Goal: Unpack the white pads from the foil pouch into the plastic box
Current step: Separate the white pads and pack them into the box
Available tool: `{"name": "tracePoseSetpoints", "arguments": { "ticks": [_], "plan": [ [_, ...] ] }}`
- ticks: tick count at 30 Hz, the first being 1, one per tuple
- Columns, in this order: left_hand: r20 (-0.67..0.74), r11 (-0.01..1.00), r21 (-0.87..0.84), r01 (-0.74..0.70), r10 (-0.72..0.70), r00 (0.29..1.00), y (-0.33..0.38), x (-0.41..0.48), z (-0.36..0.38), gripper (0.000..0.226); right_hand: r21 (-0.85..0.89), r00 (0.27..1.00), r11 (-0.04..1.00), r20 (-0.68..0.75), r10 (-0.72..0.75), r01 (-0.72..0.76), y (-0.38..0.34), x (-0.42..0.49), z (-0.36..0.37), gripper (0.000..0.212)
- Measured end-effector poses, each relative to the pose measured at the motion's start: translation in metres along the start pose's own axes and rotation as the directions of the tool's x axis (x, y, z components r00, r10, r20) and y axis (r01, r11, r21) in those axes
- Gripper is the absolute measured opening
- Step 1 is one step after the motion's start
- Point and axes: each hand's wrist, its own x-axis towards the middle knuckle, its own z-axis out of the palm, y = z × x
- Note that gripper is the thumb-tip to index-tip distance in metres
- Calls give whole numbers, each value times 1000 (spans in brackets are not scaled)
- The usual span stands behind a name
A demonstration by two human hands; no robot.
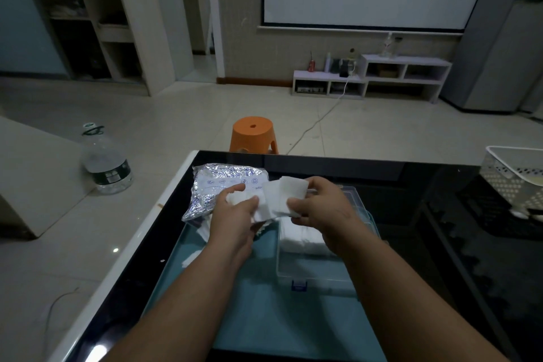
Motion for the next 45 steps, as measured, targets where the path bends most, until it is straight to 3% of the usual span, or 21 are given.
{"name": "tracePoseSetpoints", "arguments": {
  "ticks": [7,10,15,19,24,28,32,34,37,41,45],
  "plan": [
    [114,986,-112,123,-111,987,2,-5,5,19,-181,996,981,-48,-78,68,5,0,5,28],
    [119,997,-53,64,-58,991,0,-6,4,30,-207,995,975,-49,-88,76,6,0,5,24],
    [28,1000,-22,11,-10,1000,-2,-2,2,36,-209,975,971,-165,-151,115,5,2,-1,15],
    [71,1000,2,19,-19,997,-4,-5,4,36,-198,987,972,-67,-145,130,5,0,4,7],
    [124,996,-51,72,-65,990,-2,-7,5,32,-230,990,968,-77,-121,101,10,2,10,25],
    [140,993,-24,117,-113,984,-6,0,3,12,-150,995,987,-65,-70,59,6,0,7,30],
    [156,961,-66,270,-257,954,-6,-2,3,66,-48,998,999,-54,-18,16,4,0,6,30],
    [187,948,-74,308,-290,939,-6,-1,2,77,-73,999,997,-39,-1,-2,5,-1,7,32],
    [248,944,-52,325,-303,920,-6,-5,3,60,-136,999,991,-41,-28,23,7,-3,12,32],
    [325,935,-35,353,-323,889,-7,-8,3,31,-499,971,855,-96,-220,144,7,-4,15,31],
    [277,932,-52,359,-332,902,-7,-8,1,29,-561,952,789,-4,-307,252,7,0,10,42]
  ]
}}
